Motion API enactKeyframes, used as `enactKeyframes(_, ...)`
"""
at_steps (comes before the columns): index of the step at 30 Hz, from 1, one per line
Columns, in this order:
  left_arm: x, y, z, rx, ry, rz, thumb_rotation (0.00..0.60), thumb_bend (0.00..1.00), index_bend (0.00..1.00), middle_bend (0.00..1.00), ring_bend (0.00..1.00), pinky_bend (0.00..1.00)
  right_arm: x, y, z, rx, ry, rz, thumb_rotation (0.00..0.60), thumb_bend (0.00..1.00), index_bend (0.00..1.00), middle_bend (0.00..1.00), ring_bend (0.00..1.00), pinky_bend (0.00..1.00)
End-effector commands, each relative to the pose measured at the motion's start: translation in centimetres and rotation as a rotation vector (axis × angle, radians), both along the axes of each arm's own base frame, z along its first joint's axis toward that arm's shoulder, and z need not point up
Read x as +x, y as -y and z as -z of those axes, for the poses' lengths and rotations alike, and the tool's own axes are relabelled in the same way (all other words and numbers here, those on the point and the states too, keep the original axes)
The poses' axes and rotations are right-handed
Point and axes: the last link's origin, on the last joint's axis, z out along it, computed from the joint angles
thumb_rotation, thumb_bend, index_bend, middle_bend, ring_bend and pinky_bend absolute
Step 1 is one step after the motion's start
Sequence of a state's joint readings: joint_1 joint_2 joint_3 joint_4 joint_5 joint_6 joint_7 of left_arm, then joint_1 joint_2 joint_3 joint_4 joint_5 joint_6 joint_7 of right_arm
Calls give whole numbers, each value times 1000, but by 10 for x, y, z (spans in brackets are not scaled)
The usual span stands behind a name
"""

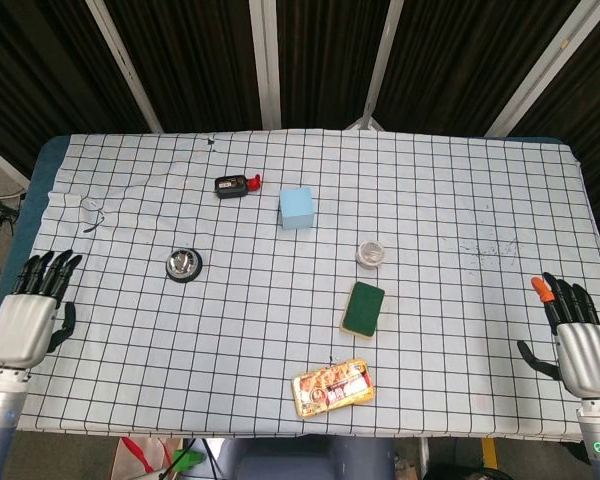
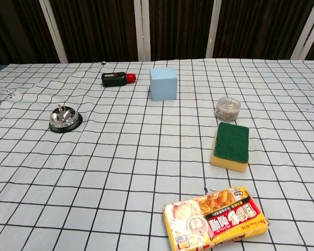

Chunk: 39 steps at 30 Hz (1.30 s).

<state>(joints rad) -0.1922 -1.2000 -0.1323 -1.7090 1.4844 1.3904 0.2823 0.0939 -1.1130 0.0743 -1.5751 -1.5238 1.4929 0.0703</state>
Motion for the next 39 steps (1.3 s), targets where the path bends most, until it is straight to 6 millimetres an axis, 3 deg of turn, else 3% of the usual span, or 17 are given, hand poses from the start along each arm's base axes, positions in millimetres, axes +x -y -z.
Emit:
enactKeyframes(1, 8, -34, 25, -46, -46, 2, 600, 876, 31, 51, 0, 0, 0, 0, 0, 1, 4, -2, 600, 305, 77, 4, 35, 0)
enactKeyframes(6, 17, -64, 54, -60, -44, 32, 600, 878, 31, 51, 0, 0, -1, 0, -1, 5, 8, 6, 600, 305, 77, 4, 35, 0)
enactKeyframes(18, 21, -104, 108, -167, -37, -18, 600, 880, 30, 50, 0, 0, -2, -1, -3, 3, 18, 6, 600, 305, 77, 4, 35, 0)
enactKeyframes(28, 32, -122, 143, -240, -50, -14, 600, 881, 30, 50, 0, 0, -3, -1, -5, -2, 21, 6, 600, 305, 77, 4, 35, 0)
enactKeyframes(39, 32, -124, 173, -309, -114, -6, 600, 888, 30, 50, 0, 0, -4, -2, -8, -13, 29, 4, 600, 304, 77, 4, 35, 0)
